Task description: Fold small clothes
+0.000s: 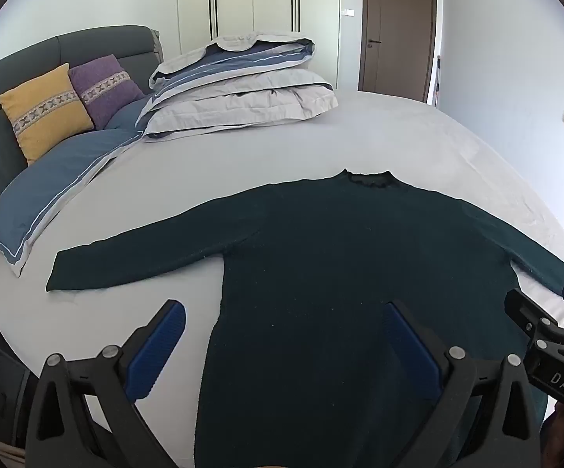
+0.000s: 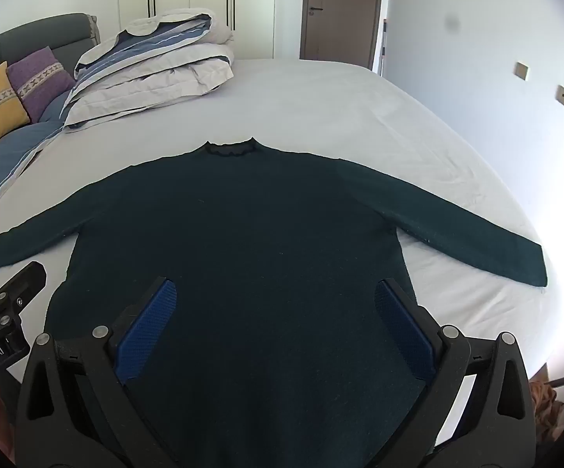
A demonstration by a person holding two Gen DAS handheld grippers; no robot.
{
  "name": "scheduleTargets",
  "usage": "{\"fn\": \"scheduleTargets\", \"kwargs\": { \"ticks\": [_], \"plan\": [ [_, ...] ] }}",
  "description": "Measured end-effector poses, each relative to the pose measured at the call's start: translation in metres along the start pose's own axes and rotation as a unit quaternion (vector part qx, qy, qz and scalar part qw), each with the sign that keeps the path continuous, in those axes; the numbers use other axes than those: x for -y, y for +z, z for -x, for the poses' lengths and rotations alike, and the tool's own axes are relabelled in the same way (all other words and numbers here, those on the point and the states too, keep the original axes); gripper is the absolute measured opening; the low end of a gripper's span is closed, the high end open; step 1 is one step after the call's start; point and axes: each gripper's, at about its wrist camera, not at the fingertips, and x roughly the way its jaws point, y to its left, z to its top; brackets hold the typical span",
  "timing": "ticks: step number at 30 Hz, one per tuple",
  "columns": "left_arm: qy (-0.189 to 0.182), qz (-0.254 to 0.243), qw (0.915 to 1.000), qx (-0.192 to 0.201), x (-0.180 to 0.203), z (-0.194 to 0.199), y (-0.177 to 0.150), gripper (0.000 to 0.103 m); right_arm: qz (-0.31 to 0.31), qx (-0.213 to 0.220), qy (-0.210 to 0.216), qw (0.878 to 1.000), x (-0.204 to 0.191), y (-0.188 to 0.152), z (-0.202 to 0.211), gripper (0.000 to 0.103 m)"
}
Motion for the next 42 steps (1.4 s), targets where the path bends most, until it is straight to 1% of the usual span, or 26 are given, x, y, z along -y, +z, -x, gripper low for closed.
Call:
{"fn": "scheduleTargets", "kwargs": {
  "ticks": [8,14,26,30,37,39,42],
  "plan": [
    [0.004,-0.003,1.0000,0.001,-0.002,0.000,0.000,0.103,0.000,0.001,0.003,1.000,-0.001,0.001,0.000,0.103],
    [0.005,-0.003,1.0000,0.002,-0.003,0.000,-0.007,0.103,-0.001,0.002,0.005,1.000,-0.002,-0.001,0.002,0.103],
    [0.005,-0.005,1.0000,0.000,-0.003,0.000,-0.006,0.103,0.000,-0.001,0.008,1.000,0.000,-0.001,0.000,0.103],
    [0.005,-0.004,1.0000,0.000,-0.008,0.001,-0.009,0.103,0.002,0.001,0.009,1.000,-0.004,-0.001,0.004,0.103],
    [0.005,-0.004,1.0000,-0.001,-0.008,0.001,-0.008,0.103,0.002,-0.001,0.010,1.000,-0.005,-0.002,0.004,0.103],
    [0.004,-0.001,1.0000,-0.001,-0.018,0.002,-0.013,0.103,0.002,-0.001,0.010,1.000,-0.005,-0.003,0.003,0.103],
    [0.005,-0.001,1.0000,-0.002,-0.017,0.001,-0.013,0.103,0.002,-0.001,0.010,1.000,-0.005,-0.003,0.003,0.103]
  ]
}}
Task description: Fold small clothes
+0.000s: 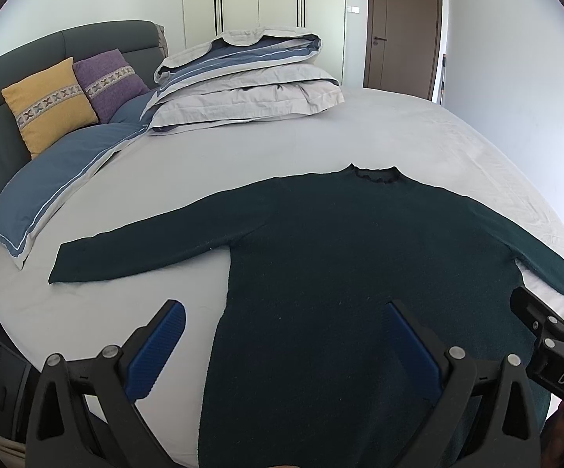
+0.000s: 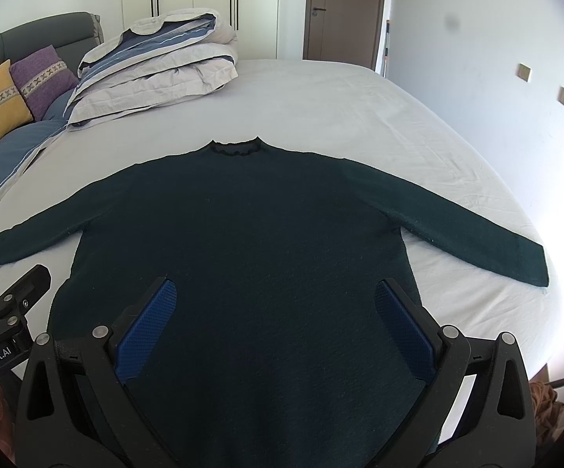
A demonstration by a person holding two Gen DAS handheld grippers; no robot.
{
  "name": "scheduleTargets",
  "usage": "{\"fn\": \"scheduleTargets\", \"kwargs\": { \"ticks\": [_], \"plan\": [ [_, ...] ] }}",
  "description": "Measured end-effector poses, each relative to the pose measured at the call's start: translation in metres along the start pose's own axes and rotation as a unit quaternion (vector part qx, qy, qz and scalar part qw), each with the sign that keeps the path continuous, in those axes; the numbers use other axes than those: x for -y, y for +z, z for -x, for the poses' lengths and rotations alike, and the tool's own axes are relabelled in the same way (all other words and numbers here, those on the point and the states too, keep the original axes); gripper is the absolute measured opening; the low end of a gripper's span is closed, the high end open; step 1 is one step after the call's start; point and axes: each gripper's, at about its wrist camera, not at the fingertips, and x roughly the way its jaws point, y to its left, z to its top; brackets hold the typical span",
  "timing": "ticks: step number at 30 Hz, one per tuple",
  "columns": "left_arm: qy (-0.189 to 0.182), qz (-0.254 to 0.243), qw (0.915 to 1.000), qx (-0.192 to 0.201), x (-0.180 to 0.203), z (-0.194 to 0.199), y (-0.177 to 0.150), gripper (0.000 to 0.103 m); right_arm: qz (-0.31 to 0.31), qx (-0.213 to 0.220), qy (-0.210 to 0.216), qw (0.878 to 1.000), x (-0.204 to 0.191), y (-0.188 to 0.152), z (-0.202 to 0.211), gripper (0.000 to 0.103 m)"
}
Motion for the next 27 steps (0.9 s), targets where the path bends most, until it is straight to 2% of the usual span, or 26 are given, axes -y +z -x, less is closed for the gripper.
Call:
{"fn": "scheduleTargets", "kwargs": {
  "ticks": [27],
  "plan": [
    [0.001,0.000,1.0000,-0.001,0.0002,-0.0004,-0.0014,0.103,0.001,-0.003,0.002,1.000,-0.0015,0.0004,-0.0039,0.103]
  ]
}}
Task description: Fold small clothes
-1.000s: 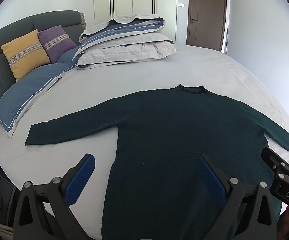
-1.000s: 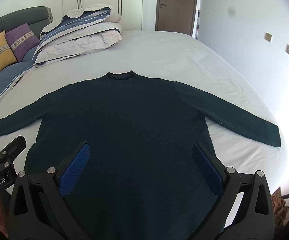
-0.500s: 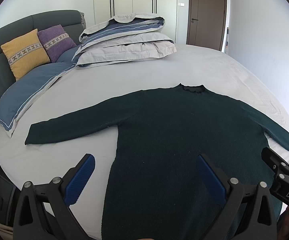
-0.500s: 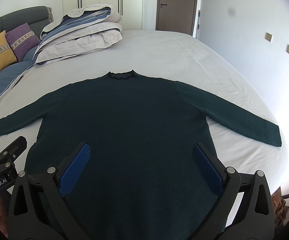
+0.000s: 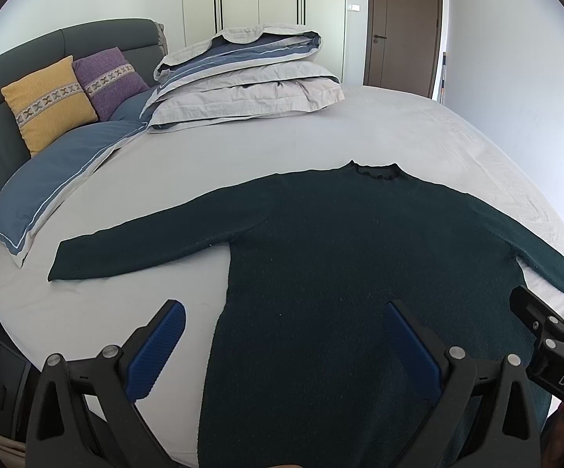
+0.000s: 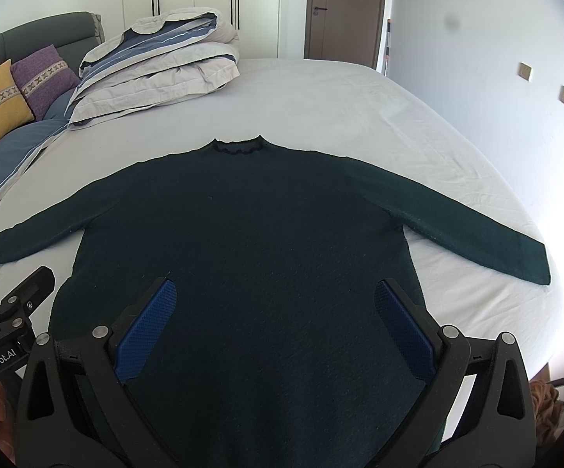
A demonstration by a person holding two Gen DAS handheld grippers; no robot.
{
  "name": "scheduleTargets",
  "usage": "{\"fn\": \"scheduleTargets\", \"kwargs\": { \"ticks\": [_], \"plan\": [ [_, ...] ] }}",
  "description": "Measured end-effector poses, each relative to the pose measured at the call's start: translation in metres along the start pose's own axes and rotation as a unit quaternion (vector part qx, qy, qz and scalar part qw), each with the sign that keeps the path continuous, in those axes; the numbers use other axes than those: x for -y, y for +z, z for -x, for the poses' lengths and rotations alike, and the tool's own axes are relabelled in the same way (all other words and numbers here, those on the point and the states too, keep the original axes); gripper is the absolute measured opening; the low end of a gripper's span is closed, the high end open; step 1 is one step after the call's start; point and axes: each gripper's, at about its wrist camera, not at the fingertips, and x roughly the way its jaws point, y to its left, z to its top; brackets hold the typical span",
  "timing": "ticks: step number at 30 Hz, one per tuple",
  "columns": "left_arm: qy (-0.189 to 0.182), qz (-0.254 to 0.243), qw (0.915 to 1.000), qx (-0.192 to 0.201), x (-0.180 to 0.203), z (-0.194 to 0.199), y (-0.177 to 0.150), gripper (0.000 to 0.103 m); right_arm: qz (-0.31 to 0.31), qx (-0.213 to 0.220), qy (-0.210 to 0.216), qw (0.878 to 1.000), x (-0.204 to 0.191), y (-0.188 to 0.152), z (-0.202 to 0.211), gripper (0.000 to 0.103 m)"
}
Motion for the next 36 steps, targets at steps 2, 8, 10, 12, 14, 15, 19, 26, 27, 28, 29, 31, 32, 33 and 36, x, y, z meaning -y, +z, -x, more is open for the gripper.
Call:
{"fn": "scheduleTargets", "kwargs": {
  "ticks": [2,8,10,12,14,15,19,26,27,28,29,31,32,33,36],
  "plan": [
    [0.000,0.001,1.0000,0.000,-0.002,0.000,-0.001,0.103,0.000,0.000,0.000,1.000,-0.002,-0.001,-0.001,0.103],
    [-0.001,0.001,1.0000,-0.001,-0.004,-0.001,-0.007,0.103,0.000,-0.001,0.001,1.000,-0.001,-0.001,-0.001,0.103],
    [0.000,0.001,1.0000,-0.002,-0.004,-0.001,-0.011,0.103,0.000,-0.001,0.000,1.000,-0.001,0.000,0.000,0.103],
    [0.000,0.001,1.0000,-0.003,-0.004,-0.001,-0.014,0.103,0.000,-0.001,0.001,1.000,-0.001,0.000,0.000,0.103],
    [0.000,0.001,1.0000,-0.003,-0.004,-0.001,-0.014,0.103,0.001,-0.001,0.001,1.000,-0.001,-0.001,-0.001,0.103],
    [0.000,0.002,1.0000,-0.003,-0.006,0.000,-0.017,0.103,0.000,-0.001,0.001,1.000,-0.001,-0.001,-0.001,0.103],
    [0.000,0.001,1.0000,-0.004,-0.003,0.000,-0.014,0.103,0.000,-0.001,0.001,1.000,-0.001,0.000,0.000,0.103],
    [0.001,0.001,1.0000,-0.005,-0.001,-0.001,-0.016,0.103,0.002,-0.003,0.002,1.000,-0.007,-0.005,-0.004,0.103],
    [0.001,0.001,1.0000,-0.005,-0.001,-0.001,-0.017,0.103,0.002,-0.003,0.001,1.000,-0.006,-0.005,-0.004,0.103],
    [0.001,0.001,1.0000,-0.006,0.000,-0.001,-0.017,0.103,0.002,-0.002,0.001,1.000,-0.009,-0.008,-0.003,0.103],
    [0.001,0.001,1.0000,-0.006,-0.001,-0.002,-0.016,0.103,0.003,-0.002,0.001,1.000,-0.011,-0.009,-0.004,0.103],
    [0.001,0.001,1.0000,-0.007,0.000,-0.001,-0.016,0.103,0.002,-0.002,0.002,1.000,-0.012,-0.010,-0.004,0.103],
    [0.001,0.000,1.0000,-0.007,0.000,-0.001,-0.018,0.103,0.002,-0.003,0.002,1.000,-0.012,-0.010,-0.004,0.103],
    [0.001,0.001,1.0000,-0.007,0.001,-0.001,-0.016,0.103,0.003,-0.003,0.001,1.000,-0.011,-0.009,-0.004,0.103],
    [0.002,0.001,1.0000,-0.009,0.002,-0.002,-0.014,0.103,0.003,-0.003,0.002,1.000,-0.010,-0.009,-0.004,0.103]
  ]
}}
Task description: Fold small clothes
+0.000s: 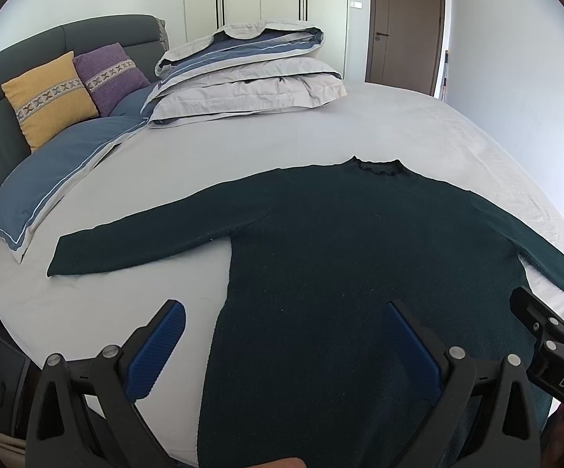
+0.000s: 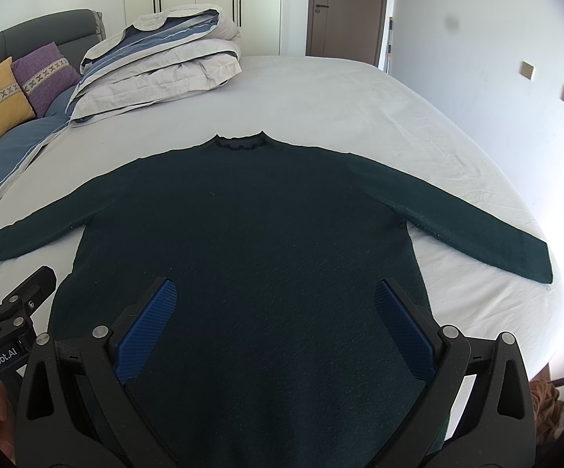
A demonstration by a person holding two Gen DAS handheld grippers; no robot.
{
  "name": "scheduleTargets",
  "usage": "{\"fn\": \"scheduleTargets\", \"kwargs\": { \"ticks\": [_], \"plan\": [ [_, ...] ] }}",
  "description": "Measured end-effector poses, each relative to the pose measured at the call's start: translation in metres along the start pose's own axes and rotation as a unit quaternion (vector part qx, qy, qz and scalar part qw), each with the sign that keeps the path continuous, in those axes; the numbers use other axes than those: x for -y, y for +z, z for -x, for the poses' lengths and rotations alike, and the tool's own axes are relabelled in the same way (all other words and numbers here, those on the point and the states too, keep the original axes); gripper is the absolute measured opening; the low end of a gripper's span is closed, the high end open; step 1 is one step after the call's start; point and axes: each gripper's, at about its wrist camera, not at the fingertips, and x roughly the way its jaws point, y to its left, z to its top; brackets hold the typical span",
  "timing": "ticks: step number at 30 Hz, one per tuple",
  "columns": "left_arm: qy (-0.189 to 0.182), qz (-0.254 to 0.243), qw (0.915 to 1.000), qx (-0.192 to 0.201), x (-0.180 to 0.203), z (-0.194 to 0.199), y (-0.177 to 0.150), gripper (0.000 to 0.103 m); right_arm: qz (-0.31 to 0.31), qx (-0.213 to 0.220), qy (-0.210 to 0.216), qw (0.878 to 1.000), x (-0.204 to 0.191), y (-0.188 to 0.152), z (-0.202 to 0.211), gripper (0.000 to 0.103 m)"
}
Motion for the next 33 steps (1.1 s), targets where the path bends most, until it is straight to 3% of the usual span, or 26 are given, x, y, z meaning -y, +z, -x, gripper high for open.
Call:
{"fn": "scheduleTargets", "kwargs": {
  "ticks": [8,15,19,23,25,27,30,32,33],
  "plan": [
    [0.001,0.002,1.0000,-0.009,0.000,-0.005,0.003,0.103,-0.003,-0.005,0.001,1.000,-0.003,-0.008,-0.006,0.103],
    [-0.023,0.007,0.9993,-0.028,0.006,-0.015,0.000,0.103,-0.020,-0.013,0.006,1.000,0.015,-0.006,-0.016,0.103],
    [-0.016,-0.005,0.9992,-0.036,0.011,-0.023,-0.003,0.103,-0.063,-0.017,0.010,0.998,0.052,-0.008,-0.024,0.103],
    [-0.042,0.007,0.9976,-0.055,0.013,-0.037,-0.004,0.103,-0.146,-0.014,0.003,0.989,0.128,-0.011,-0.035,0.103],
    [-0.053,0.011,0.9966,-0.062,0.014,-0.043,-0.003,0.103,-0.213,-0.011,0.004,0.977,0.188,-0.017,-0.041,0.103],
    [-0.070,0.014,0.9959,-0.056,0.016,-0.048,-0.002,0.103,-0.290,0.000,0.000,0.957,0.250,-0.030,-0.046,0.103],
    [-0.081,0.022,0.9946,-0.061,0.020,-0.059,0.000,0.103,-0.411,0.014,0.008,0.911,0.343,-0.064,-0.057,0.093],
    [-0.092,0.039,0.9934,-0.055,0.022,-0.065,0.002,0.103,-0.481,0.018,0.021,0.876,0.393,-0.090,-0.068,0.076],
    [-0.091,0.042,0.9934,-0.056,0.025,-0.068,0.002,0.103,-0.508,0.021,0.027,0.861,0.415,-0.102,-0.074,0.072]
  ]
}}
